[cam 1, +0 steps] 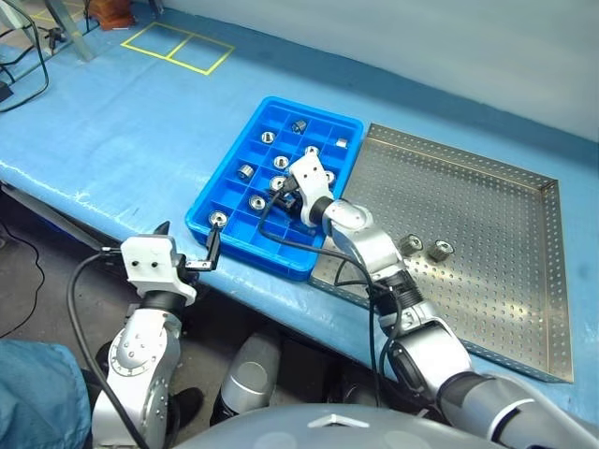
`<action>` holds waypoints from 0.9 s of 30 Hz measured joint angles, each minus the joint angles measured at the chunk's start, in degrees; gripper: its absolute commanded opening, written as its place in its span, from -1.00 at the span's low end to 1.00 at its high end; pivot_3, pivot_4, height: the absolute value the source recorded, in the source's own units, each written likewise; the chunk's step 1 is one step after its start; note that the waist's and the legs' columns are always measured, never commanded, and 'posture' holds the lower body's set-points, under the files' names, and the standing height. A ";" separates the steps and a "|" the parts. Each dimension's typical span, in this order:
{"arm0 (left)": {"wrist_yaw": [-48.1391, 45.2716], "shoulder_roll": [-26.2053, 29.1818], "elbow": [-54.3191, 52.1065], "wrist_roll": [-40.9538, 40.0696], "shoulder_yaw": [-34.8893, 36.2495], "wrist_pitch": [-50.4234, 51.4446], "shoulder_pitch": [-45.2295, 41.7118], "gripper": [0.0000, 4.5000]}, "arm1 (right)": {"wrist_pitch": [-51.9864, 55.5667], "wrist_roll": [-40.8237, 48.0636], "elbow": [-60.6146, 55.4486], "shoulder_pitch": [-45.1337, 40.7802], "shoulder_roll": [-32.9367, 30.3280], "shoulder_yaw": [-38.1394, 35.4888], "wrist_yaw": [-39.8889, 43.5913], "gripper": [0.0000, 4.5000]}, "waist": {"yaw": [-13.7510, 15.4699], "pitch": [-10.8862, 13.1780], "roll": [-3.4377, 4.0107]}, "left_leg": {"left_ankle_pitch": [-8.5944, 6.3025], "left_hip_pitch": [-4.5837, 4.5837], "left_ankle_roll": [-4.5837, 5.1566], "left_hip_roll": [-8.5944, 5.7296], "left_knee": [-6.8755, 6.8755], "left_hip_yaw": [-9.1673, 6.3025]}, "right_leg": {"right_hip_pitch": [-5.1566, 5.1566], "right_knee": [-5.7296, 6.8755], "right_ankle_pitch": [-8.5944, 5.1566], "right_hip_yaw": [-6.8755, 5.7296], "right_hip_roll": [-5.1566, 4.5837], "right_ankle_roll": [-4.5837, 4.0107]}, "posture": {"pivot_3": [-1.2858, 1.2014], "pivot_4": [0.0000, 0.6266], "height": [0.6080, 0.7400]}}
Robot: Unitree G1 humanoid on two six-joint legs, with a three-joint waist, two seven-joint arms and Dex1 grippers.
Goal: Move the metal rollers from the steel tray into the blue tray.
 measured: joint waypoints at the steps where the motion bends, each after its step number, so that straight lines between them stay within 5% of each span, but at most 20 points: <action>1: -0.02 0.02 0.02 0.00 -0.02 0.01 -0.04 1.00 | 0.17 0.01 -0.31 0.17 -0.06 0.00 0.00 0.80 | 0.01 0.00 0.00 | 0.00 0.00 0.00 0.00 0.00 0.00 | 0.00 0.00 0.00 0.00 0.00 0.00 | 0.43 -0.52 1.00; 3: -0.10 0.10 0.17 -0.01 -0.02 0.01 -0.20 1.00 | 0.45 0.06 -1.52 0.86 -0.29 -0.13 -0.31 0.99 | 0.03 0.00 0.00 | 0.00 0.00 0.00 0.00 0.01 0.00 | 0.01 -0.01 0.01 0.00 -0.01 0.01 | 0.42 -0.52 1.00; 18: -3.88 1.30 5.48 -0.74 -1.55 0.85 -5.68 1.00 | 17.88 2.36 -33.37 11.26 -12.48 -11.53 -4.82 0.99 | -1.49 -0.03 0.06 | 0.02 -0.17 -0.02 -0.01 0.15 -0.04 | -0.03 -0.01 0.07 -0.03 -0.02 0.00 | 0.29 -0.52 1.00; 27: -7.05 2.41 9.27 -1.08 -3.46 1.18 -9.89 1.00 | 34.16 2.43 -44.42 20.35 -17.17 -17.69 -8.78 0.99 | -8.09 -0.07 0.13 | 0.02 -0.17 0.04 0.00 0.35 -0.03 | 0.07 0.02 0.23 0.04 0.00 -0.12 | 0.20 -0.52 1.00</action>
